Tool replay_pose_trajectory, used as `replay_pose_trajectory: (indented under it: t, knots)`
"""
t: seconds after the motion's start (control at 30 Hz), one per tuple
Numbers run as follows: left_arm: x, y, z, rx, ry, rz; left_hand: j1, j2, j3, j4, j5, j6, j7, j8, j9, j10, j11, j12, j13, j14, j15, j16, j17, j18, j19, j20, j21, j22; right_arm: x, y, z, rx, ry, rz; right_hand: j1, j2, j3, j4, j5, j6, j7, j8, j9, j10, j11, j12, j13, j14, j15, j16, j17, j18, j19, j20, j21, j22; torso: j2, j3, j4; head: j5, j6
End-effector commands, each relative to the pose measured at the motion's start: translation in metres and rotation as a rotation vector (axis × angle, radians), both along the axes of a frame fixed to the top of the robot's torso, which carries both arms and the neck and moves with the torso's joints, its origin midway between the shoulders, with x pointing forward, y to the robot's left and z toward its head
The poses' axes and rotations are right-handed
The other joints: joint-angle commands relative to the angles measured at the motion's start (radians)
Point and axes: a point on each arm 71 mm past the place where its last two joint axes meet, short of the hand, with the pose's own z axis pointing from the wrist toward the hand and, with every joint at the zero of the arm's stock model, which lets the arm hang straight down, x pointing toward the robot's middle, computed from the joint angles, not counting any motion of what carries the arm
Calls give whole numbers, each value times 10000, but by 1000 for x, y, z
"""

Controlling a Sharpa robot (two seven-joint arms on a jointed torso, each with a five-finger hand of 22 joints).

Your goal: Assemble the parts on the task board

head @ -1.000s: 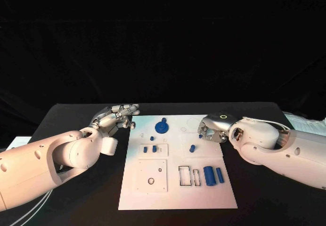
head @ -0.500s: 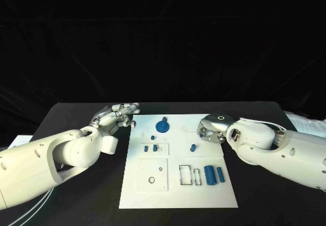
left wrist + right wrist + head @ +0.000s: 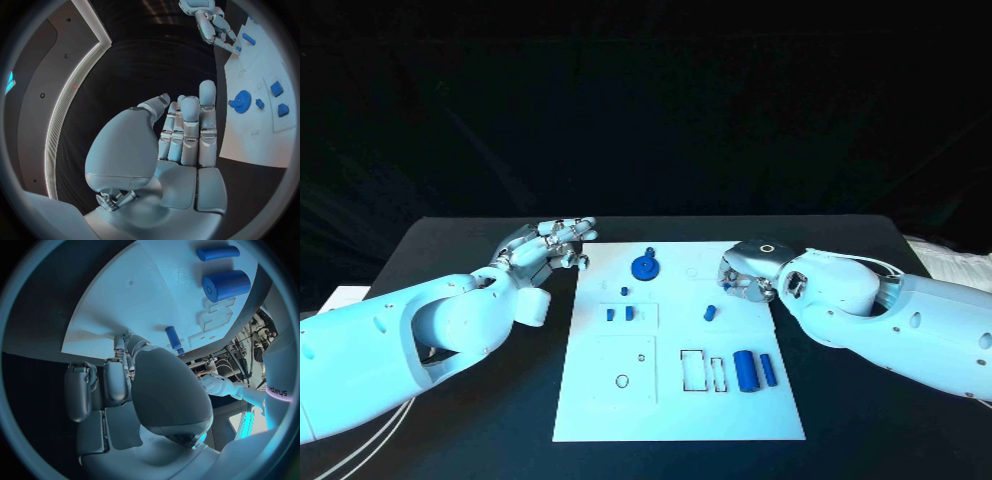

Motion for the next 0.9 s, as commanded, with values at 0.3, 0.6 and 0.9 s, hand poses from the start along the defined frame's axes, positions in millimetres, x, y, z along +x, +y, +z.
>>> replay_pose_trajectory:
  t: [0.3, 0.6, 0.9]
  knots:
    - [0, 1, 0, -45, 24, 34, 9, 64, -78, 1, 67, -109, 37, -2, -20, -85, 5, 88, 14, -44, 9, 27, -2, 183, 7, -26, -94, -30, -6, 4, 0, 265, -373, 257, -179, 88, 906, -483, -145, 117, 32, -68, 75, 260, -10, -65, -115, 412, -24, 83, 33, 4, 9, -69, 55, 973, -9, 9, -1, -5, -8]
    - [0, 2, -1, -17, 65, 42, 31, 79, -87, -13, 81, -132, 42, -8, -22, -108, 7, 104, 17, -57, 12, 14, -39, 185, 11, -25, -118, -46, -9, 3, 9, 832, -830, 212, -367, 20, 1206, -628, -172, 108, 68, -97, 81, 259, 17, -84, -171, 419, -15, 123, 77, -6, 38, -67, 84, 1017, -1, 9, -6, 0, 10]
    - [0, 2, -1, -8, 86, 37, 49, 89, -92, -24, 100, -142, 45, -9, -22, -123, 10, 116, 18, -60, 14, 17, -43, 185, 16, -24, -127, -54, -15, 1, 16, 1131, -867, 220, -469, -36, 1298, -680, -200, 128, 82, -89, 90, 283, 26, -75, -185, 418, 7, 132, 83, -10, 49, -56, 95, 1035, -3, 6, -13, 19, -10]
